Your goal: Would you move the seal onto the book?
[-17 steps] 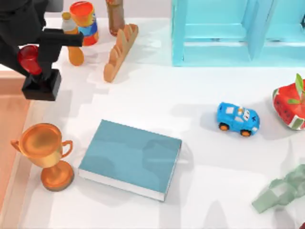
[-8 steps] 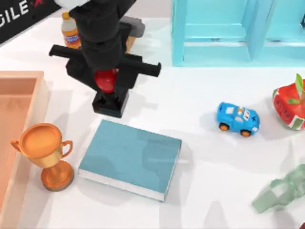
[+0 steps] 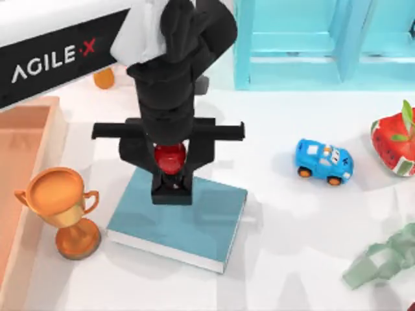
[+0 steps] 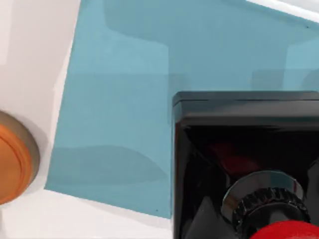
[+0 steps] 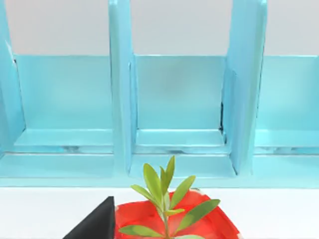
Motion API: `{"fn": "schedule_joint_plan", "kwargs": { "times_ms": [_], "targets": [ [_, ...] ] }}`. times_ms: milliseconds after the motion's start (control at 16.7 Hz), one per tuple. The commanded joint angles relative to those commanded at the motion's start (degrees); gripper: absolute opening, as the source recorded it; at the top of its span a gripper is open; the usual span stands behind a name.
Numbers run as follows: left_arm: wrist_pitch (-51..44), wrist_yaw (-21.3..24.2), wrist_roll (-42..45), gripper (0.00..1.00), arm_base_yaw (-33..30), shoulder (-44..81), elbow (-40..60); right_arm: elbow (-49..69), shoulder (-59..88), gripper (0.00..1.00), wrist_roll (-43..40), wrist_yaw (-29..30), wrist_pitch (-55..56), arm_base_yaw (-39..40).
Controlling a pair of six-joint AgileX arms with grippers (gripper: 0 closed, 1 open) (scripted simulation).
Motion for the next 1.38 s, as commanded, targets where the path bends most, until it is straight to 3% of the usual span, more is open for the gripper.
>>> {"fn": "schedule_joint_plan", "kwargs": {
  "times_ms": [840,1380],
  "targets": [
    [-0.21,0.94,-1.99,0.00,-0.38,0.04,-0.37,0.00,0.00,1.00,0.00,0.00,0.00,0.00],
    [-0.21,0.94,-1.99,0.68,-0.38,0.04,-0.37,0.00,0.00,1.00,0.00,0.00,0.00,0.00]
  ]
}}
